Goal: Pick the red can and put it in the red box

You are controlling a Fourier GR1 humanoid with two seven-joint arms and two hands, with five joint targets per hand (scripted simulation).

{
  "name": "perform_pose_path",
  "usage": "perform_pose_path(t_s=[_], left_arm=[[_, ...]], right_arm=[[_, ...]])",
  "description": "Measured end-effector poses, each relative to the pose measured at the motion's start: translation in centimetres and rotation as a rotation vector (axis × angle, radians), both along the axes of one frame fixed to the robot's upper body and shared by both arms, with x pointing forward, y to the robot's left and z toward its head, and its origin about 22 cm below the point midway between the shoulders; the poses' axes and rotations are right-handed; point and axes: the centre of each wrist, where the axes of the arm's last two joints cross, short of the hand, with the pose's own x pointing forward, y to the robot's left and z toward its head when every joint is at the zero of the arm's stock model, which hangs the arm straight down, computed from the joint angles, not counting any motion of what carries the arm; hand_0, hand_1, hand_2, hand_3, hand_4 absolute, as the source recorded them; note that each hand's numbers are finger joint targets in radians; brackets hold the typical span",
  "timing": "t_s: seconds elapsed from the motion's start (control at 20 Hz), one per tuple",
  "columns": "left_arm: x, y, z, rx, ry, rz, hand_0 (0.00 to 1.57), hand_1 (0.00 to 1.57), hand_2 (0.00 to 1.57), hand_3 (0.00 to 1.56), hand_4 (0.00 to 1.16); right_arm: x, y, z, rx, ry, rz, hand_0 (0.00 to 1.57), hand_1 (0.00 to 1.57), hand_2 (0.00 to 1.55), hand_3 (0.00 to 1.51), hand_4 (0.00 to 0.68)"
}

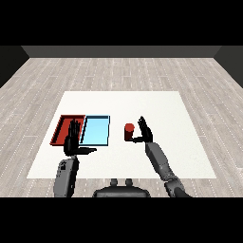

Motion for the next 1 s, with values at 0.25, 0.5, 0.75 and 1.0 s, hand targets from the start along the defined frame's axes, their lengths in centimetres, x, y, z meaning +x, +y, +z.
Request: perform_pose_path(t_s=[0.25, 0.5, 0.75, 1.0], left_arm=[[-0.3, -0.4, 0.2, 0.0, -0.006, 0.0, 0.0, 0.0, 0.0, 0.0, 0.0], [0.1, -0.3, -0.4, 0.009, -0.005, -0.001, 0.0, 0.0, 0.0, 0.0, 0.0], [-0.6, 0.2, 0.3, 0.01, 0.0, 0.003, 0.0, 0.0, 0.0, 0.0, 0.0], [-0.2, 0.0, 0.4, 0.007, -0.004, 0.003, 0.0, 0.0, 0.0, 0.0, 0.0]], right_arm=[[0.6, 1.3, -0.3, 0.009, 0.007, 0.008, 0.0, 0.0, 0.0, 0.0, 0.0], [0.8, 1.7, -0.3, 0.023, 0.02, 0.022, 0.0, 0.0, 0.0, 0.0, 0.0], [1.1, 2.2, 0.0, 0.041, 0.021, 0.037, 0.0, 0.0, 0.0, 0.0, 0.0], [1.7, 2.5, -0.5, 0.041, 0.026, 0.048, 0.0, 0.0, 0.0, 0.0, 0.0]])
